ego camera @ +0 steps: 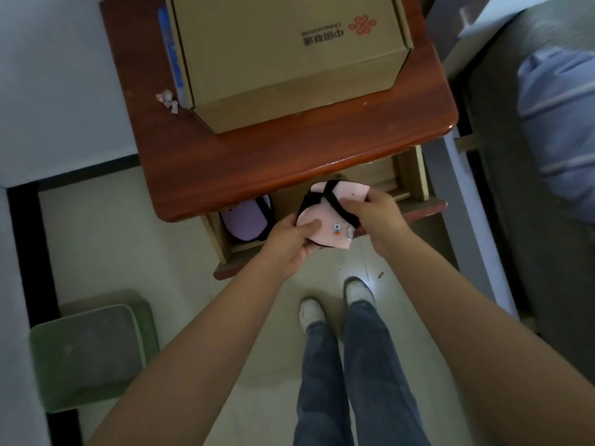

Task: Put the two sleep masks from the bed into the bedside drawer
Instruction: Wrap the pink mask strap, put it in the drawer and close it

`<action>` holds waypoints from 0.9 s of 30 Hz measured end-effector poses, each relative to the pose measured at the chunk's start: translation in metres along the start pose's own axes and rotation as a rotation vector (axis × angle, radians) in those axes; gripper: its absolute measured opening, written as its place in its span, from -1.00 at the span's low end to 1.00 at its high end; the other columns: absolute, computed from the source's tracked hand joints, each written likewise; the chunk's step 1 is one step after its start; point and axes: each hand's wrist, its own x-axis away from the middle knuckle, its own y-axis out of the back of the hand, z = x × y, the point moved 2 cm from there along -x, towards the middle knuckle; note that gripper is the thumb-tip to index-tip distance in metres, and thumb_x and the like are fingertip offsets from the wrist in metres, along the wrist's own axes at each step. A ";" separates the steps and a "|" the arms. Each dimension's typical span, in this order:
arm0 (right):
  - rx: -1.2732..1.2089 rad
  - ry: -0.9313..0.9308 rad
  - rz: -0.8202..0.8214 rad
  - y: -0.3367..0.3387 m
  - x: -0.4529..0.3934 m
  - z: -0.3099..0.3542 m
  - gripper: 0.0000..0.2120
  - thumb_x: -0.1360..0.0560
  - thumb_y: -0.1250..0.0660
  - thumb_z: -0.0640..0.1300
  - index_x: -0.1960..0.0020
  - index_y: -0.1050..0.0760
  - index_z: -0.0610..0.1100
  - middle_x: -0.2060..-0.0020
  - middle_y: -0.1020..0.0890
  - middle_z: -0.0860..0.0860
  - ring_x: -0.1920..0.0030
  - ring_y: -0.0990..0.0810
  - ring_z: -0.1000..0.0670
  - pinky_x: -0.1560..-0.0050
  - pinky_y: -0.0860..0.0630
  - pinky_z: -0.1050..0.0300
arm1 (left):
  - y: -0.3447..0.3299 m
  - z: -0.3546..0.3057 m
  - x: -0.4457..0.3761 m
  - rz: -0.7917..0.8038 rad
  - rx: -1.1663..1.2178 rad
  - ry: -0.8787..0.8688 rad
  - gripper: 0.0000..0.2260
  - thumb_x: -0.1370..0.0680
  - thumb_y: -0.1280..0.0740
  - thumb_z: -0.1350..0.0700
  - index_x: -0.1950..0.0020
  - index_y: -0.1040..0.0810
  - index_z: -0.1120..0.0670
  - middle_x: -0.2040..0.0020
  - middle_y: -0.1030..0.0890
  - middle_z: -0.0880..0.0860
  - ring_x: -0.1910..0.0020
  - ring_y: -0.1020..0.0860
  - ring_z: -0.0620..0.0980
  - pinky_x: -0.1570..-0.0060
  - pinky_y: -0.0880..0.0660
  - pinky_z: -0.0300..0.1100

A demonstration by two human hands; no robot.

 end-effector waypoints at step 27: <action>1.297 0.693 0.089 0.009 0.017 -0.043 -0.58 -0.41 -0.30 0.09 -0.18 -0.44 -0.13 -0.16 -0.52 -0.13 -0.24 -0.40 -0.16 -0.33 -0.21 -0.11 | 0.074 0.012 0.039 -0.232 -1.773 -0.853 -0.72 0.00 -0.56 0.45 0.36 -0.63 0.29 0.47 -0.62 0.22 0.50 -0.60 0.12 0.65 -0.51 -0.22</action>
